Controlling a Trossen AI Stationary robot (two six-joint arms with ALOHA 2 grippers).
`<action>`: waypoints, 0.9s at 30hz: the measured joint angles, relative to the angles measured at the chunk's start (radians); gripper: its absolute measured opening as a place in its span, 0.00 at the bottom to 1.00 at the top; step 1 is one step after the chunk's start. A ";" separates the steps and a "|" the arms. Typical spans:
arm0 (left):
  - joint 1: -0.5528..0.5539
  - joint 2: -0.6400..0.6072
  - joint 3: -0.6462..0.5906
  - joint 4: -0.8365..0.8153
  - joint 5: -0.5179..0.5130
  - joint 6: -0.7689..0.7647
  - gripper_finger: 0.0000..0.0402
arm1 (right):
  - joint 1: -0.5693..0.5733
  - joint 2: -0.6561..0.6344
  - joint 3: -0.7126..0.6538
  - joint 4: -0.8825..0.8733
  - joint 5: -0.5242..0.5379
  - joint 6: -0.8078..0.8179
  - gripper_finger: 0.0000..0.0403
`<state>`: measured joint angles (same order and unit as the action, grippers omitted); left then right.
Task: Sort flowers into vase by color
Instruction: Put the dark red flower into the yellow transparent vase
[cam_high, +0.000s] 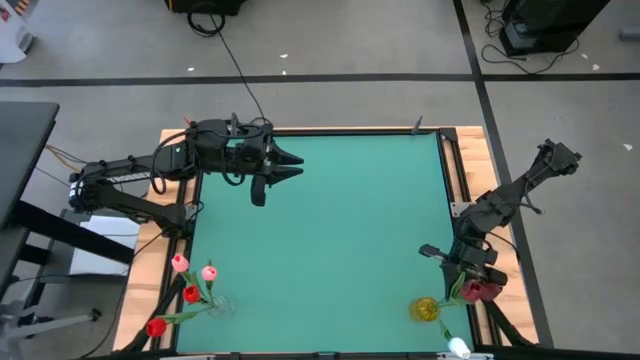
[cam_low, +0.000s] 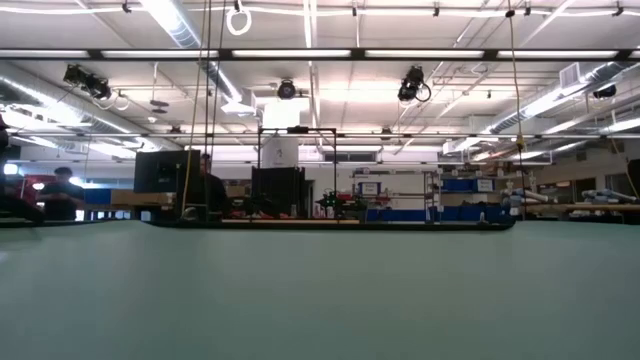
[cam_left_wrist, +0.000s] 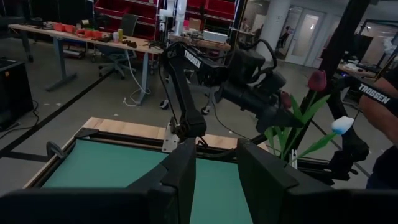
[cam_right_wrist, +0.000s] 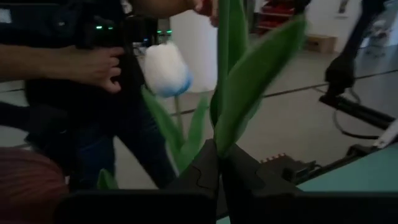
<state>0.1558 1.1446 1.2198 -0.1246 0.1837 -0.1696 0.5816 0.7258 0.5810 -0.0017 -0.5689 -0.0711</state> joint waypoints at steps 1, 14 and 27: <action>0.000 0.000 0.000 0.000 0.000 0.000 0.30 | 0.000 0.000 -0.004 -0.001 -0.015 0.000 0.05; 0.000 0.000 0.000 0.000 0.000 0.000 0.30 | -0.003 0.000 -0.007 -0.052 -0.002 0.011 0.34; 0.000 0.000 0.000 0.000 0.000 0.000 0.30 | -0.003 -0.090 0.071 -0.010 -0.020 0.122 0.51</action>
<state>0.1558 1.1446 1.2198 -0.1246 0.1833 -0.1699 0.5785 0.6358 0.6518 -0.0113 -0.5889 0.0505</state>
